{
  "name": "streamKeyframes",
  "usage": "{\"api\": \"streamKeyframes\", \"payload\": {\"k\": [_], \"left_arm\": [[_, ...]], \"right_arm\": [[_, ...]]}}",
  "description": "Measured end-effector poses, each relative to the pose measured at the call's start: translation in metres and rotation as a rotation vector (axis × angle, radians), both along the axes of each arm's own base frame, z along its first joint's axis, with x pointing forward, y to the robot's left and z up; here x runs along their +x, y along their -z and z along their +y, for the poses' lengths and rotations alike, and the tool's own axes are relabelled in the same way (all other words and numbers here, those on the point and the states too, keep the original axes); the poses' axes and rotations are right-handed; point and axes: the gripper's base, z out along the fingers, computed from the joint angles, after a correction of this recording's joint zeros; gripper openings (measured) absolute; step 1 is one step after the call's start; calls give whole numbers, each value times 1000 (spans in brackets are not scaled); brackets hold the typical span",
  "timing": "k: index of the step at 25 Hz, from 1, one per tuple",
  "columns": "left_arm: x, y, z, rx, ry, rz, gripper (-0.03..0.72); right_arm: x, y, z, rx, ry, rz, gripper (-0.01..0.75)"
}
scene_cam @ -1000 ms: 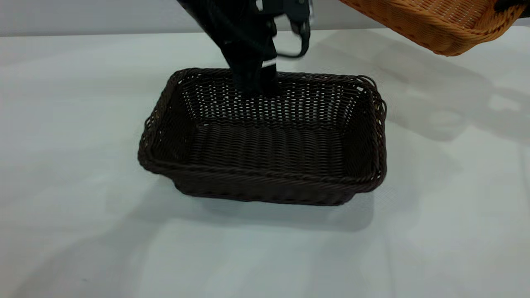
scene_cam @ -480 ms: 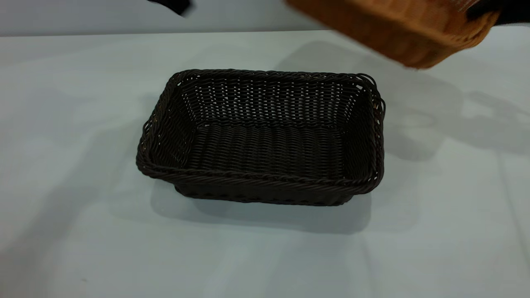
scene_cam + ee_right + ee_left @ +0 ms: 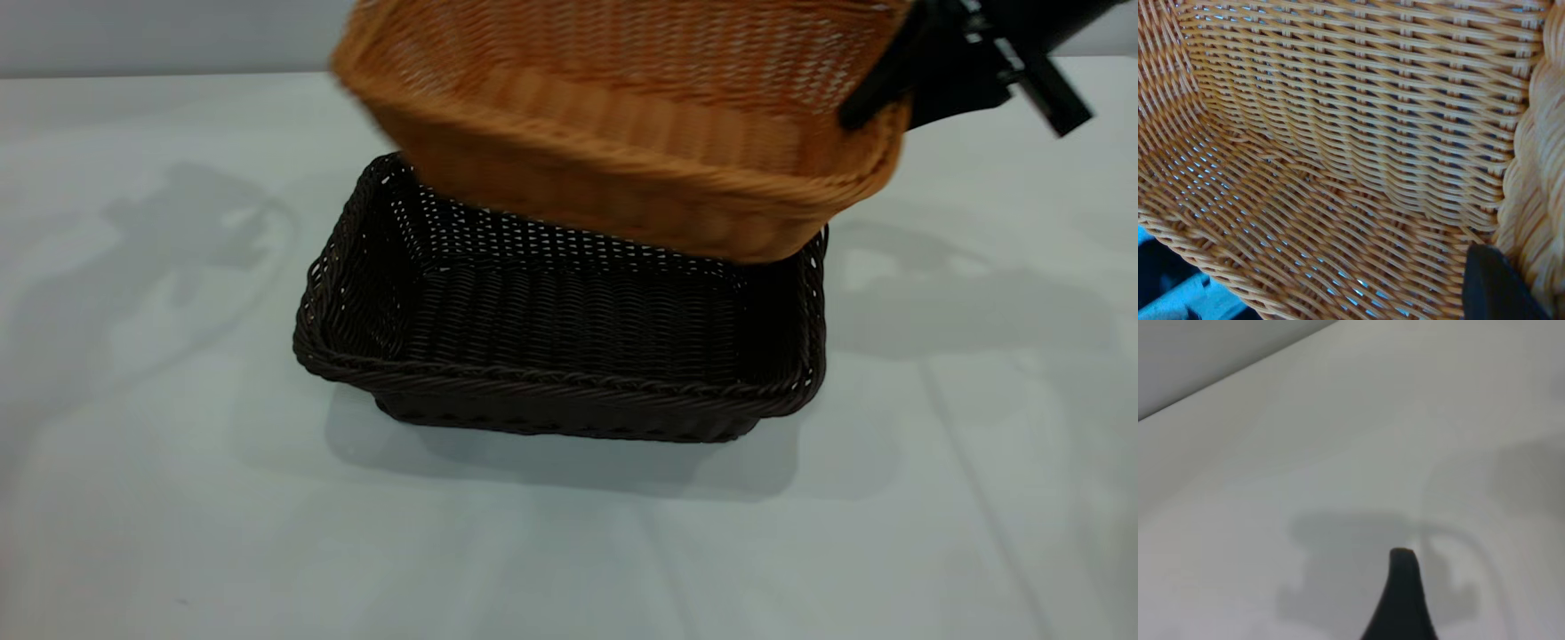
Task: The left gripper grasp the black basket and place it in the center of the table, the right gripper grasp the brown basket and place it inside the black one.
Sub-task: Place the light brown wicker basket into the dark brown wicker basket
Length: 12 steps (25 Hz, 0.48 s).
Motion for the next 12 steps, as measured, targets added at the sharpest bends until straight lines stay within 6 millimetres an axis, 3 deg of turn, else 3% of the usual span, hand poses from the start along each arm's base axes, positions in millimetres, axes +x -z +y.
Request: {"api": "streamKeyframes", "payload": {"k": [7, 12], "left_arm": [[1, 0, 3, 1, -10, -9, 547], [1, -1, 3, 1, -10, -11, 547]], "right_arm": [[-12, 2, 41, -33, -120, 23, 63], [-24, 4, 47, -40, -127, 37, 63]]}}
